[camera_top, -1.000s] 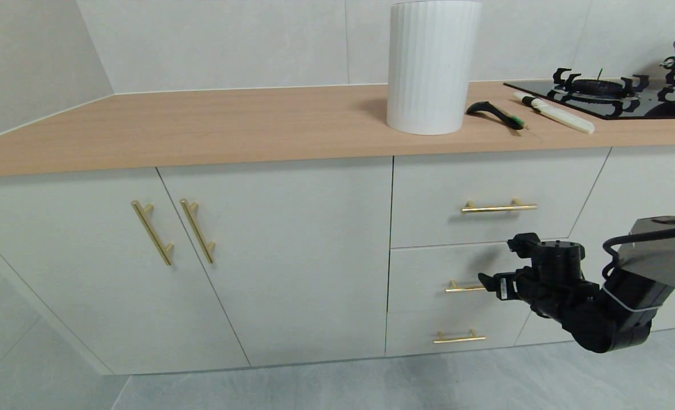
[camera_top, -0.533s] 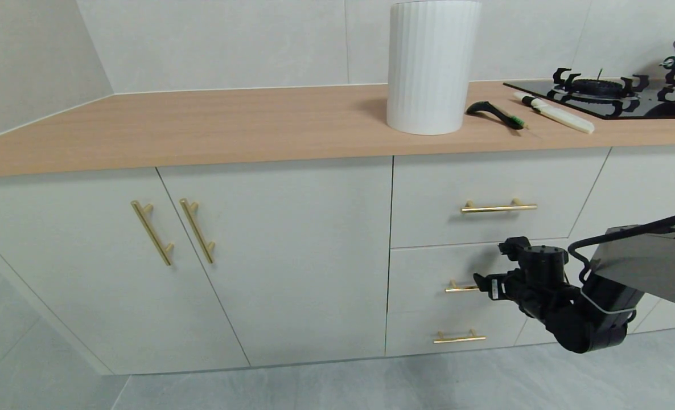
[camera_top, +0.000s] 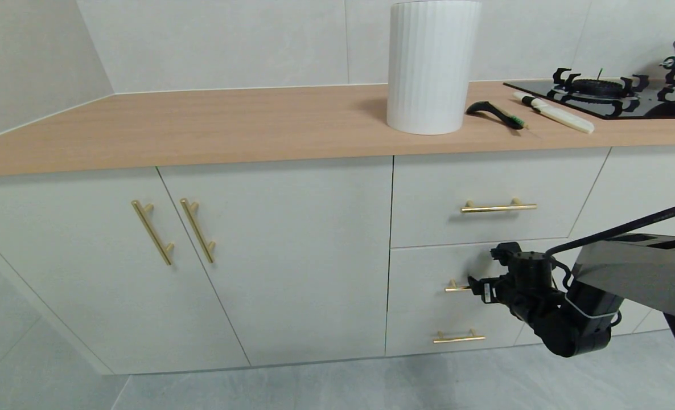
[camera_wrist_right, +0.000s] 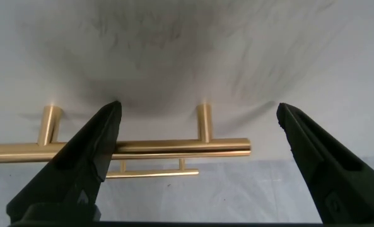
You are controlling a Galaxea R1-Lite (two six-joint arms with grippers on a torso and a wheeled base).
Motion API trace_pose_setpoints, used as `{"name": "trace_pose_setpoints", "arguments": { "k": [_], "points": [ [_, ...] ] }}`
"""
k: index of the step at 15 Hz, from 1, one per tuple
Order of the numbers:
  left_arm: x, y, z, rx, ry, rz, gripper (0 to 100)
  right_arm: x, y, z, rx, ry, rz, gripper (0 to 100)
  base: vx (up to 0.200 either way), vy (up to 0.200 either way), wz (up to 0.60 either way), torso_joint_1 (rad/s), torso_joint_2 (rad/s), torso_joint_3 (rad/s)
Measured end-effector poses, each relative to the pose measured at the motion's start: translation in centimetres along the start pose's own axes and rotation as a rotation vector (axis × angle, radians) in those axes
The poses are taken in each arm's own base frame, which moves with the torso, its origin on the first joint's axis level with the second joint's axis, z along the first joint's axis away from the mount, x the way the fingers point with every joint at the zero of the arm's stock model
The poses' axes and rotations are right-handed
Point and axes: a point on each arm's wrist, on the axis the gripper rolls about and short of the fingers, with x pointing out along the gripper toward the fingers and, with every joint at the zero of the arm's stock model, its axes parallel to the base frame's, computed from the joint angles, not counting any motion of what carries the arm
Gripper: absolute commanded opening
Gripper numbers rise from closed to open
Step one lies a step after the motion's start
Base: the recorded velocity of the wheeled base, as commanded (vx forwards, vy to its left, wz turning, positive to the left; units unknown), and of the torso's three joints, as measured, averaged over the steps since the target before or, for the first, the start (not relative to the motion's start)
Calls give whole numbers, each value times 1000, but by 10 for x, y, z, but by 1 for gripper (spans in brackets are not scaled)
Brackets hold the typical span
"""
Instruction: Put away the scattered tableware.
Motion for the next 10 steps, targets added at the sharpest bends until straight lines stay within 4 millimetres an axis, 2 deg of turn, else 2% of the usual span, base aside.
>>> {"name": "trace_pose_setpoints", "arguments": {
  "k": [6, 10],
  "points": [
    [0, 0, 0, 0, 0, -1, 100, 0, 1, -6, -7, 21, 1, 100, 0, 0, 0, 0, 0, 0],
    [0, 0, 0, 0, 0, 0, 100, -9, -1, -9, -21, 93, 9, 100, 0, 0, 0, 0, 0, 0]
  ]
}}
